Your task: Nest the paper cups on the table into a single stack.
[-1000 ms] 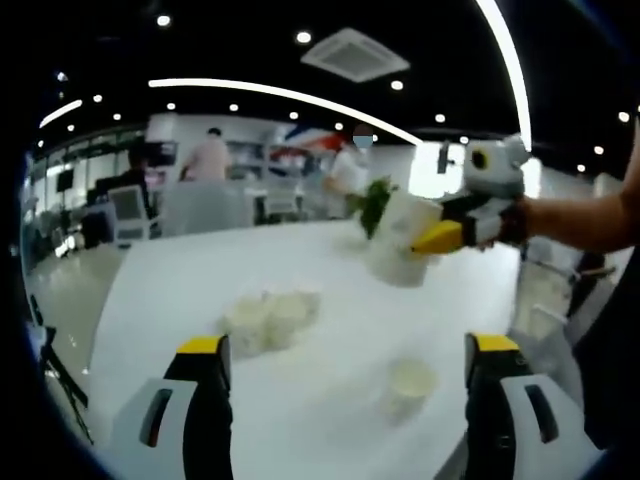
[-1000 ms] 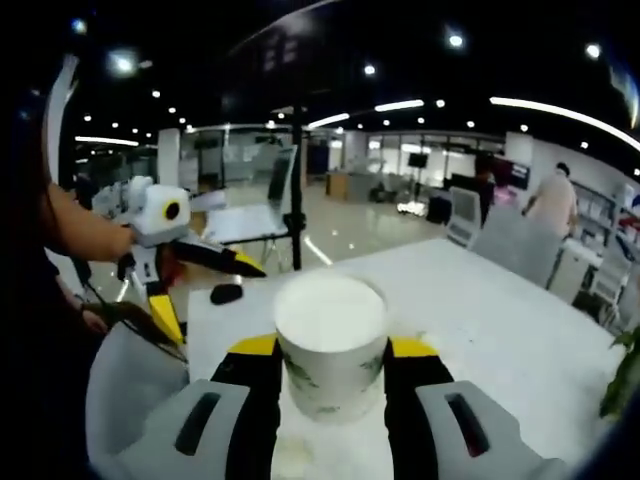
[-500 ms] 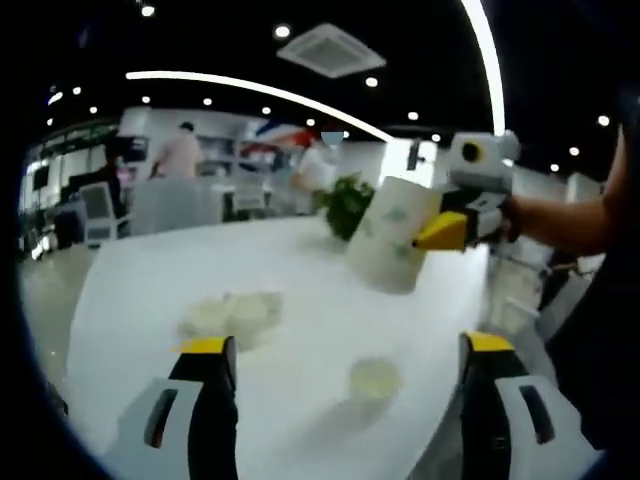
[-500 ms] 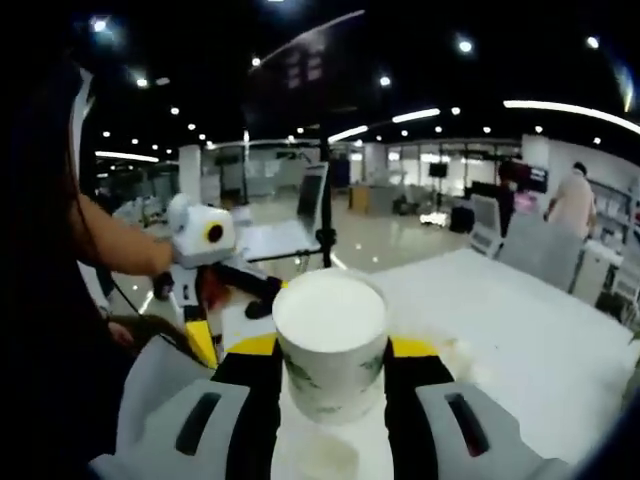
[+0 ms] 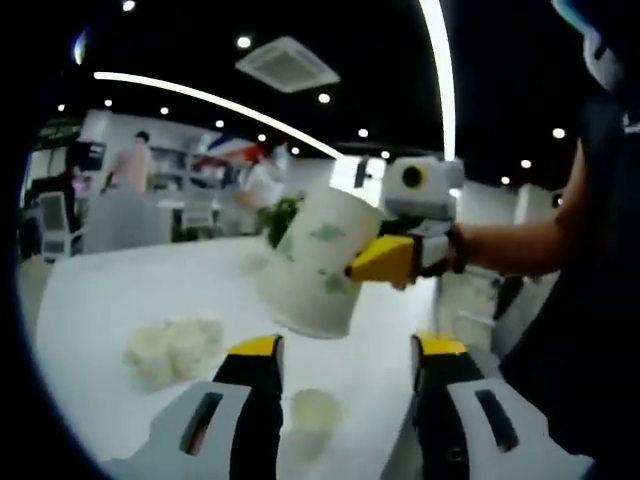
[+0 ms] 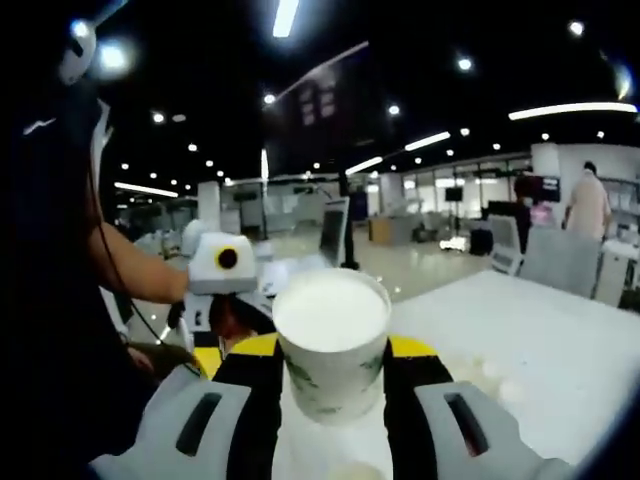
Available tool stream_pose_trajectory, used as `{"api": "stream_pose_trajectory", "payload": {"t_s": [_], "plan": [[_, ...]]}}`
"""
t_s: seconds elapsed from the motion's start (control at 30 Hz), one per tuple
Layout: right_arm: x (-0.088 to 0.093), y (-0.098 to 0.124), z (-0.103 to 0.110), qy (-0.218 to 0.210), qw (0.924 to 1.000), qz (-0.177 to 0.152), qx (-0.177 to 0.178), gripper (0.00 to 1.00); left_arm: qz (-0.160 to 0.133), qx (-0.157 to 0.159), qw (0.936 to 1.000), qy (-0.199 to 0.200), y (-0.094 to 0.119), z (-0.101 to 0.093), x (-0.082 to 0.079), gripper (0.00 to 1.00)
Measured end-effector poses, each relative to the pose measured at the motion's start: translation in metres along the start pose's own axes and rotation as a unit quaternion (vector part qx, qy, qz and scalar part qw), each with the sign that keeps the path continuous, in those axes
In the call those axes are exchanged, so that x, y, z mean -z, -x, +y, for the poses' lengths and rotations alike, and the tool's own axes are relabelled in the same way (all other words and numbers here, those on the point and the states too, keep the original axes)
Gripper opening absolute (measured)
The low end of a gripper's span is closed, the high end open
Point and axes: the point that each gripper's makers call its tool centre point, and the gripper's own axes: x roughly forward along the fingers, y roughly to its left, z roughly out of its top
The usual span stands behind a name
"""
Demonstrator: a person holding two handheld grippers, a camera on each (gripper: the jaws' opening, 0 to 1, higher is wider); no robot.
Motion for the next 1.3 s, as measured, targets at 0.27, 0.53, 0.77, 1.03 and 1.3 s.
{"api": "stream_pose_trajectory", "payload": {"t_s": [0.27, 0.53, 0.77, 1.03, 1.3], "plan": [[0.003, 0.006, 0.008, -0.008, 0.9996, 0.013, -0.025, 0.37, 0.018, 0.031, 0.9993, -0.008, 0.01, -0.001, -0.009, 0.37], [0.0, 0.005, 0.018, -0.019, 0.9983, 0.013, -0.053, 0.37, 0.016, 0.067, 0.9976, 0.005, 0.016, -0.005, -0.025, 0.14], [-0.001, 0.005, 0.022, -0.012, 0.9978, 0.019, -0.062, 0.35, 0.038, 0.112, 0.993, -0.005, 0.021, -0.016, -0.037, 0.02], [-0.005, 0.008, 0.02, -0.01, 0.9979, 0.025, -0.058, 0.35, 0.057, 0.136, 0.9885, -0.033, 0.019, -0.023, -0.046, 0.0], [-0.018, 0.01, 0.016, -0.017, 0.9988, 0.003, -0.045, 0.5, 0.093, 0.133, 0.9859, -0.042, 0.022, -0.017, -0.034, 0.0]]}}
